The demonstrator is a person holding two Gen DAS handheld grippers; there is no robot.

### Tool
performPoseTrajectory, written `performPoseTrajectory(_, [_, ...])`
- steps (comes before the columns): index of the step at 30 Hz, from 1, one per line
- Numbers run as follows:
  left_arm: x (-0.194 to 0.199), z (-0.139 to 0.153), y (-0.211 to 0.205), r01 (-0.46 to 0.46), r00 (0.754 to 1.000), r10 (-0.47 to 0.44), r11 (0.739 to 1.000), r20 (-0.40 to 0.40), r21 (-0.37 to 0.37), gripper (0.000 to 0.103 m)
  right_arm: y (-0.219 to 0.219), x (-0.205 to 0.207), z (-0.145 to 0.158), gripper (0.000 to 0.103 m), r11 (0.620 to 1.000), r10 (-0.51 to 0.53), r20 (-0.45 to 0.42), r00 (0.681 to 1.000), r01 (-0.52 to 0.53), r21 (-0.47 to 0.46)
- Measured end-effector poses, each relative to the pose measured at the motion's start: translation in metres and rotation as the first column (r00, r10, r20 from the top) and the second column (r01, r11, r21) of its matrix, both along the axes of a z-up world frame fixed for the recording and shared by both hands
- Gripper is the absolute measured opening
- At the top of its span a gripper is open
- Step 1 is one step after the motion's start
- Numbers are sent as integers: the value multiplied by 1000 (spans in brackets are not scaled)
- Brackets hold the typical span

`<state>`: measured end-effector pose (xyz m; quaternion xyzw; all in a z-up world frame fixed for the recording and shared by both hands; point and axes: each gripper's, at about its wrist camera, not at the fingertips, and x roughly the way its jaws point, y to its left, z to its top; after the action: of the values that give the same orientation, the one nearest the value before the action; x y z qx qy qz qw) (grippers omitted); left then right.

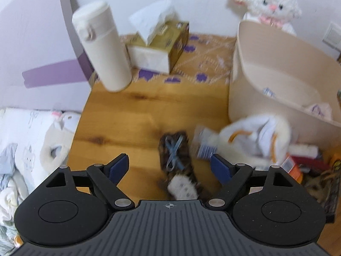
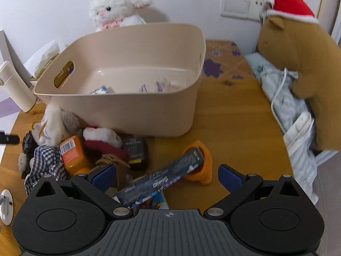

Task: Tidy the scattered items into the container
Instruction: 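Grasp the brown plush with bow using the left gripper while the right grasps the dark snack box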

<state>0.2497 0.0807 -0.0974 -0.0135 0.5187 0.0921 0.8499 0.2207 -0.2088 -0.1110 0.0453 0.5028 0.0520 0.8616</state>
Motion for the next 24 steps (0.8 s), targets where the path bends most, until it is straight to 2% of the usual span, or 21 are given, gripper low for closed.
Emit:
performPoseTrajectory(12, [3, -33, 1, -11, 997, 10, 1000, -82, -10, 85, -2, 12, -24, 103, 996, -60, -114, 992, 67, 59])
performPoseTrajectory(16, [7, -46, -1, -11, 994, 9, 1000, -109, -17, 85, 0, 13, -35, 91, 995, -64, -142, 988, 74, 72])
performPoseTrajectory(17, [7, -50, -2, -5, 993, 4, 1000, -117, -9, 84, 0, 12, -37, 91, 994, -66, -141, 988, 78, 81])
performPoseTrajectory(19, [7, -55, -4, 13, 992, -13, 1000, -123, 0, 80, -1, 11, -39, 88, 992, -66, -137, 988, 79, 99])
performPoseTrajectory(20, [7, -58, -5, 22, 992, -23, 1000, -123, -4, 73, 0, 10, -39, 86, 991, -62, -133, 989, 77, 107])
performPoseTrajectory(24, [9, -67, -6, 30, 988, -37, 998, -148, -47, 55, -2, 9, -36, 70, 990, -54, -108, 993, 68, 125])
